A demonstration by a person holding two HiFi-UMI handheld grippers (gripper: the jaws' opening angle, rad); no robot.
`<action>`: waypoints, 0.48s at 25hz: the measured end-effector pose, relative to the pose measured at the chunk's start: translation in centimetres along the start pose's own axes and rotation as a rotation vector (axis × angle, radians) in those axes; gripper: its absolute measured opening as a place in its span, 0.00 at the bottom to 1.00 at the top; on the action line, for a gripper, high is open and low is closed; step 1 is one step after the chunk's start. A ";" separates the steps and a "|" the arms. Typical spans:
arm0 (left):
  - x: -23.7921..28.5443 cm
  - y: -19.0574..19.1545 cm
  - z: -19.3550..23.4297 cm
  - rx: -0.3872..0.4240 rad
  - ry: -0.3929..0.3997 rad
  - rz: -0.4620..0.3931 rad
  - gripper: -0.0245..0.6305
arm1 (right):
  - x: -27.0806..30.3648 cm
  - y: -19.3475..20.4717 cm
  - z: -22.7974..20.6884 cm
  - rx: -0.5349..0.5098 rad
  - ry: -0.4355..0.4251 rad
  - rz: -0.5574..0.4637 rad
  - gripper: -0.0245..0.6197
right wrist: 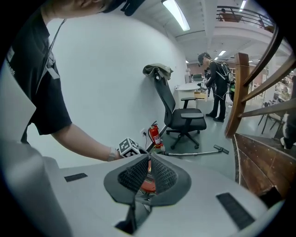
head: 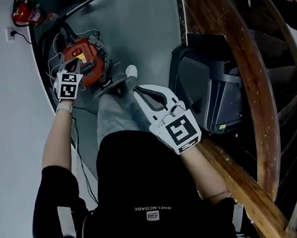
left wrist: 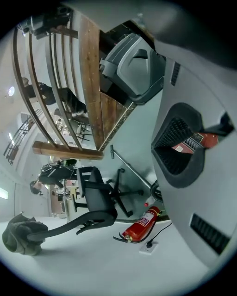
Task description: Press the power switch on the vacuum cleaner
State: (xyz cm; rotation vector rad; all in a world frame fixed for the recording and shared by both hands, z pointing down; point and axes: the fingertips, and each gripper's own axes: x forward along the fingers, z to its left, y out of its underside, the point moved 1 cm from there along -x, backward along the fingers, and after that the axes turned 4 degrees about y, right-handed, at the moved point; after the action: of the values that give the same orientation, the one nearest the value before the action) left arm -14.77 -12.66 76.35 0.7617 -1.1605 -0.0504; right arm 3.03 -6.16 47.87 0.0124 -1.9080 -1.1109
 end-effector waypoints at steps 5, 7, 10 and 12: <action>4.2 2.7 1.5 0.006 -0.003 0.038 0.06 | 1.2 0.8 0.5 -0.011 -0.006 -0.037 0.10; 5.8 3.4 2.2 0.005 -0.009 0.040 0.06 | 1.6 1.6 0.8 -0.001 -0.005 -0.026 0.10; 8.0 4.1 2.9 0.015 -0.022 0.041 0.06 | 2.1 3.3 1.2 0.009 -0.010 0.011 0.10; 9.5 4.7 3.2 0.023 -0.023 0.052 0.06 | 2.5 4.1 1.4 0.028 -0.017 0.012 0.10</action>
State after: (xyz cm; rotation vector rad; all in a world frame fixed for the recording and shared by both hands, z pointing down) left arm -15.01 -14.67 87.29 0.7524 -1.2044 -0.0029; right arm 2.23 -3.78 52.21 0.0070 -1.9362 -1.0788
